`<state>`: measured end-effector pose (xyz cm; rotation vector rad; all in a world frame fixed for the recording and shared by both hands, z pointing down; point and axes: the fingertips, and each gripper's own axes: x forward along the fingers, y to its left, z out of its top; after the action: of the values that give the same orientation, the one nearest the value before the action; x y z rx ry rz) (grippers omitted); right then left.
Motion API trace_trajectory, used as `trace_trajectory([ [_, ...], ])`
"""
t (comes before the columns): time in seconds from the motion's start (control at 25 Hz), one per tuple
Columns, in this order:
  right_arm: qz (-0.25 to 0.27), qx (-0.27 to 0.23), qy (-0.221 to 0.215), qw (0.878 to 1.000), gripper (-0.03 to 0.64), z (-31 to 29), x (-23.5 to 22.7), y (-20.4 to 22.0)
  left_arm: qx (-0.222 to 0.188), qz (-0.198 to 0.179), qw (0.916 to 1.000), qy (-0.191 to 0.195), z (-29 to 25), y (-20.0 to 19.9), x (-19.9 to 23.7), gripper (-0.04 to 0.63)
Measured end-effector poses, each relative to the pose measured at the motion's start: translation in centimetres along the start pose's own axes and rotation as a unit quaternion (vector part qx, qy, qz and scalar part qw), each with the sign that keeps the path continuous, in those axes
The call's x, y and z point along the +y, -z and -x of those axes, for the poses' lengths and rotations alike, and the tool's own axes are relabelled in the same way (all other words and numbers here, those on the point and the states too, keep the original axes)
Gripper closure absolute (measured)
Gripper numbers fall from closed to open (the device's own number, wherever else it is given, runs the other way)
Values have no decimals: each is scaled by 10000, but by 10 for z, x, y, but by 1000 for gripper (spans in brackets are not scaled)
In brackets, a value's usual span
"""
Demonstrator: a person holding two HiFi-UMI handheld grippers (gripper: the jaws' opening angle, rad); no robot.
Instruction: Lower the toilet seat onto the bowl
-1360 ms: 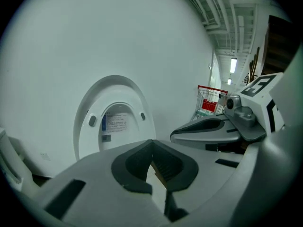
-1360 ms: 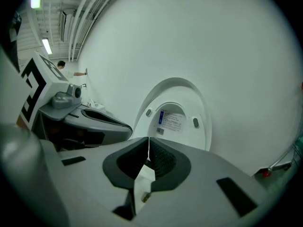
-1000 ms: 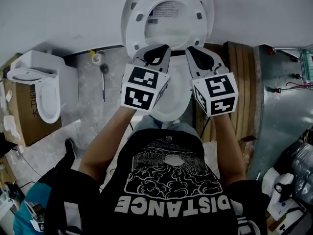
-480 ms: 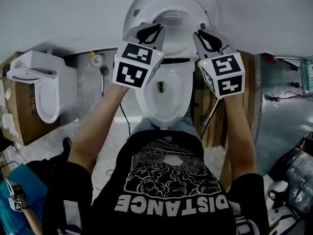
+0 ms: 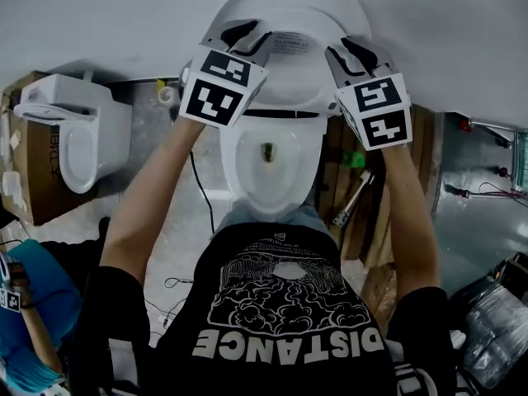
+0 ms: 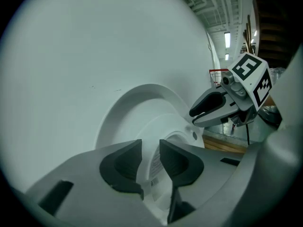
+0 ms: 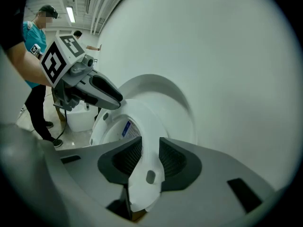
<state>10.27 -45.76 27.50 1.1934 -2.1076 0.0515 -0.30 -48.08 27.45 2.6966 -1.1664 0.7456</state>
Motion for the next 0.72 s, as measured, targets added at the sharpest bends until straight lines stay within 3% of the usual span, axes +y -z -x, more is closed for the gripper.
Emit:
trace_trajectory([
  [0.24,270,162,-177,9993,457,-21,-14,-1,247,-322,9990,-164,-14,0,13,465],
  [0.56,364,258,-441,9980,417,-34,-17,1,212,-509,9980,-311,-11,-7,15,440],
  [0.72,333,303,-507,9977,400,-37,-17,1,423,-599,9969,-272,-19,-2,19,416],
])
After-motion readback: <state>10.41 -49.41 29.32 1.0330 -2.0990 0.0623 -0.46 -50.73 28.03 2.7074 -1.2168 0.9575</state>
